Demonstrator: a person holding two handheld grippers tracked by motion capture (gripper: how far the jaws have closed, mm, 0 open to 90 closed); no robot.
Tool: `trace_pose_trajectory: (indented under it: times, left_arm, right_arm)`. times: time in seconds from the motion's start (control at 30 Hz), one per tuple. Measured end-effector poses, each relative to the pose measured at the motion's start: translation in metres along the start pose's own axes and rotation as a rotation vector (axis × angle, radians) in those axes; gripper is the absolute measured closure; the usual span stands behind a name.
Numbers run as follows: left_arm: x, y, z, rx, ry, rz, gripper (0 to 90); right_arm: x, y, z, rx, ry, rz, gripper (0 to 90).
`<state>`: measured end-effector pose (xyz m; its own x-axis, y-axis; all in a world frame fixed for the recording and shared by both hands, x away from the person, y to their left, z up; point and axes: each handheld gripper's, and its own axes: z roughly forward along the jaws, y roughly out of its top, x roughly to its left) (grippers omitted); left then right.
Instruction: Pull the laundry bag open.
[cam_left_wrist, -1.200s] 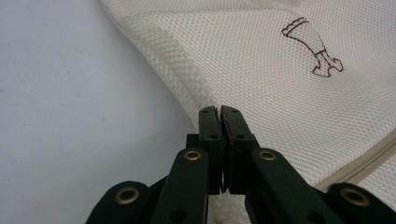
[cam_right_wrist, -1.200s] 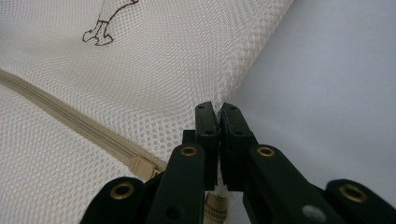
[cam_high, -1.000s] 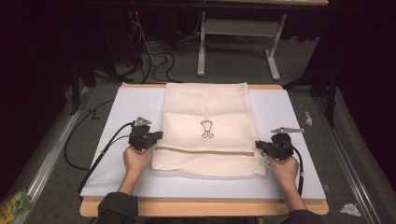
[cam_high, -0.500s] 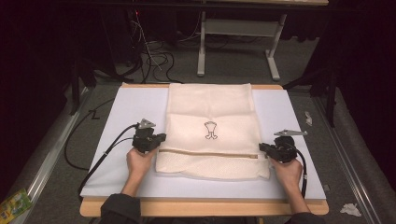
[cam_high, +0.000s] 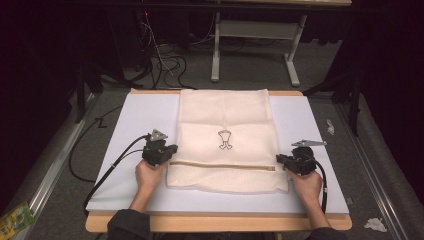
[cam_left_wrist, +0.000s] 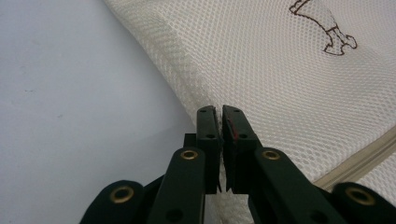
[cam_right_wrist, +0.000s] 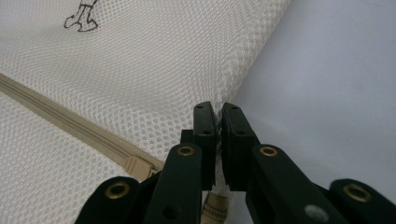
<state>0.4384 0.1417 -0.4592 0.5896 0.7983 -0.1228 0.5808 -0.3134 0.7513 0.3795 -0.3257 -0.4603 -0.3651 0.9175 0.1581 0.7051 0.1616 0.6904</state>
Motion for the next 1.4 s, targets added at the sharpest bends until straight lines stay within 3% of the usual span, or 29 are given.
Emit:
trace_pose_trajectory:
  times: [0.23,0.4,0.53,0.57,0.6,0.7,0.8,0.9,1.1,1.27,1.4]
  left_arm:
    - [-0.001,-0.001,-0.001,0.003,0.003,0.005,84.7]
    - [0.000,-0.004,-0.007,-0.016,0.020,0.018,76.8]
    - [-0.002,-0.008,-0.011,-0.035,0.022,0.029,68.2]
    - [-0.005,-0.009,-0.012,-0.042,0.019,0.041,68.2]
    - [-0.006,-0.010,-0.013,-0.046,0.013,0.047,62.4]
    - [-0.015,-0.015,-0.015,-0.057,0.006,0.062,56.0]
    - [-0.021,-0.017,-0.016,-0.068,0.000,0.066,52.0]
    - [-0.031,-0.023,-0.013,-0.083,-0.032,0.070,49.1]
    - [-0.041,-0.031,0.000,-0.052,-0.065,0.068,47.3]
    - [-0.048,-0.033,0.006,-0.023,-0.054,0.100,46.7]
    - [-0.050,-0.033,0.010,-0.021,-0.068,0.087,46.5]
  right_arm:
    - [0.001,0.000,-0.001,0.002,-0.001,-0.004,85.2]
    - [0.000,-0.003,0.000,0.006,0.003,0.004,80.9]
    - [0.000,-0.003,-0.001,0.004,0.009,0.005,74.2]
    - [0.000,-0.003,-0.001,0.005,0.014,0.005,70.4]
    - [0.001,-0.004,-0.001,0.004,0.025,0.009,62.3]
    - [0.001,-0.006,-0.001,-0.010,0.026,0.018,54.4]
    - [0.000,-0.007,0.000,0.004,0.025,0.033,50.2]
    - [0.001,-0.007,0.002,-0.004,0.033,0.038,46.6]
    - [0.007,-0.005,0.010,0.018,0.053,0.030,44.4]
    - [0.011,-0.004,0.013,0.028,0.063,0.033,42.4]
    - [0.013,-0.002,0.015,0.038,0.061,0.022,41.7]
